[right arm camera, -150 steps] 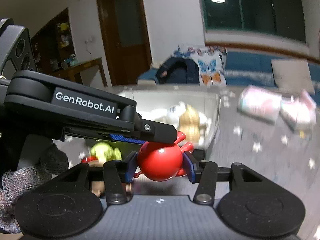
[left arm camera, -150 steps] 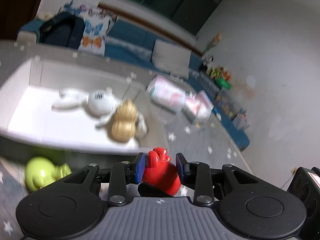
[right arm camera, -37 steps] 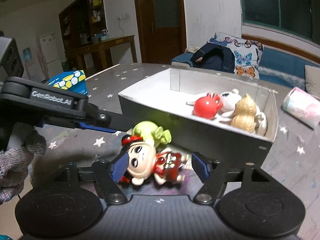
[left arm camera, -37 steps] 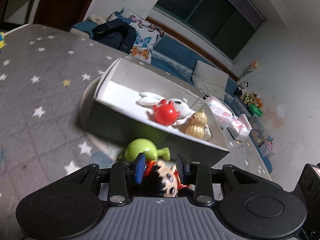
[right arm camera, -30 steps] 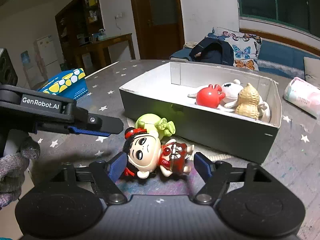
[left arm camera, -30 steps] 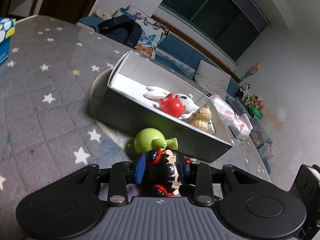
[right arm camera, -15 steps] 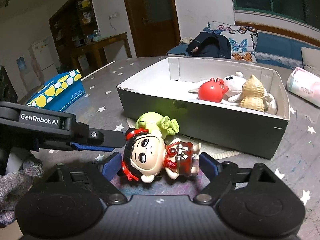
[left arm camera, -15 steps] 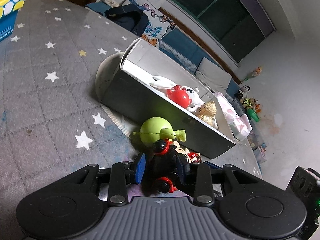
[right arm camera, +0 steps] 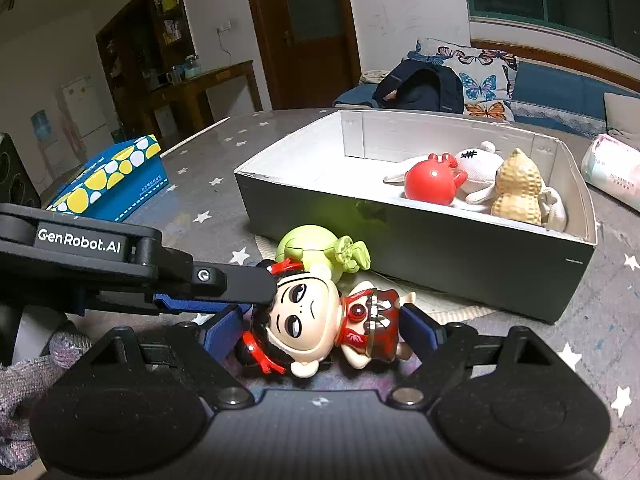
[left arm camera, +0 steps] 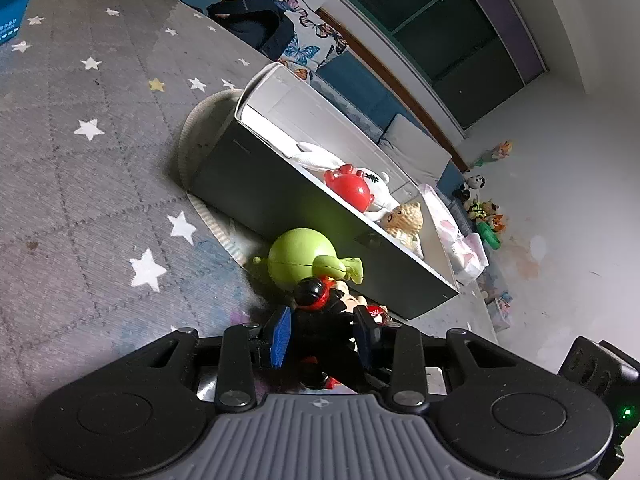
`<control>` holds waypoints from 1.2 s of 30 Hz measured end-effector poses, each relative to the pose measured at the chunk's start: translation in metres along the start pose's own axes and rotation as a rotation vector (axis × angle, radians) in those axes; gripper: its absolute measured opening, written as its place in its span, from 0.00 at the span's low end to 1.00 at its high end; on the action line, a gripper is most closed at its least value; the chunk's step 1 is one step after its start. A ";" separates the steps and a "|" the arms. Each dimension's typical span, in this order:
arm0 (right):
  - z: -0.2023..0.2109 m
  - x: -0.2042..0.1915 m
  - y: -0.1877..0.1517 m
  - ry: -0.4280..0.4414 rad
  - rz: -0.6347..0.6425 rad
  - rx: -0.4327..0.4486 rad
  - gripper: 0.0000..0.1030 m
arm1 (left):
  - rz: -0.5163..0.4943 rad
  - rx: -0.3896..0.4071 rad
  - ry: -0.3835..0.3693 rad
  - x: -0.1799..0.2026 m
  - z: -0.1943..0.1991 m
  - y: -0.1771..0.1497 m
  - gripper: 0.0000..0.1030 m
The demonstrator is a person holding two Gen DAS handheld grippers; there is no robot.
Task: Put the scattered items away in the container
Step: 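Grasp the doll figure in red outfit with the left tool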
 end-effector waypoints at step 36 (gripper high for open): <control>0.019 0.007 -0.018 0.002 0.010 -0.010 0.79 | -0.132 -0.027 0.049 0.029 0.004 -0.010 0.36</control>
Point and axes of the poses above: each gripper's, at about its wrist camera, not at the fingertips, and z roughly against the way its jaws point, x to its right, y to its top, the point moved 5 cm from there along -z, roughly the way its jaws point, and after that the axes turned 12 degrees about -z, right-handed, at the moved point
